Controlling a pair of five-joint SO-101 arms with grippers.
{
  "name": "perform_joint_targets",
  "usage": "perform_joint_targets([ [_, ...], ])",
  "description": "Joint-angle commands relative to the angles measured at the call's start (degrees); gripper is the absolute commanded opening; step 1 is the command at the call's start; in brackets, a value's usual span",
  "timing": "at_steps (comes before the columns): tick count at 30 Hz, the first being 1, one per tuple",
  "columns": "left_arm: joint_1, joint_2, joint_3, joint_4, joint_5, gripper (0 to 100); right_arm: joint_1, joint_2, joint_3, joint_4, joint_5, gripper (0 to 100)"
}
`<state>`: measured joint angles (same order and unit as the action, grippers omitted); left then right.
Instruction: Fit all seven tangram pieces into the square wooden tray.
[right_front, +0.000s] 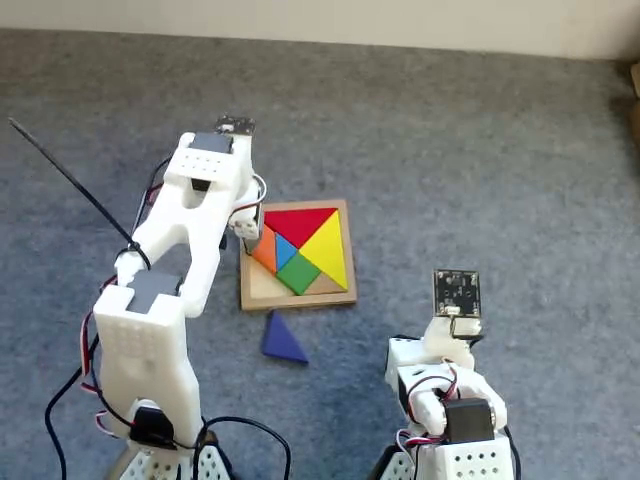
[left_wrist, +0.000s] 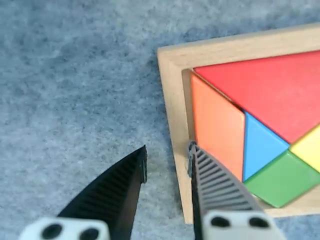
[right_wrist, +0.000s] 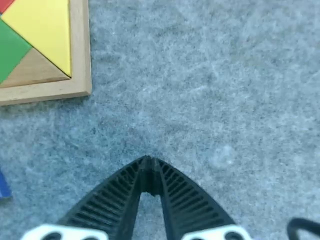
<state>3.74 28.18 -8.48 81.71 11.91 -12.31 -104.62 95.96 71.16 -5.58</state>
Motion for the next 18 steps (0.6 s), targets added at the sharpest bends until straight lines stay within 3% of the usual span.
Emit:
perform_joint_targets([
  [1, 1.54, -5.76, 0.57, 0.44, 0.62, 15, 1.19, -0.66, 8.31, 0.48, -0.53, 0.6],
  [9, 1.63, -14.90, 10.07, 0.26, 0.62, 15, 1.19, -0.66, 8.31, 0.48, -0.53, 0.6],
  [18, 1.19, -28.26, 24.84, -7.91, 0.26, 15, 1.19, -0.66, 8.31, -0.04, -0.44, 0.9],
])
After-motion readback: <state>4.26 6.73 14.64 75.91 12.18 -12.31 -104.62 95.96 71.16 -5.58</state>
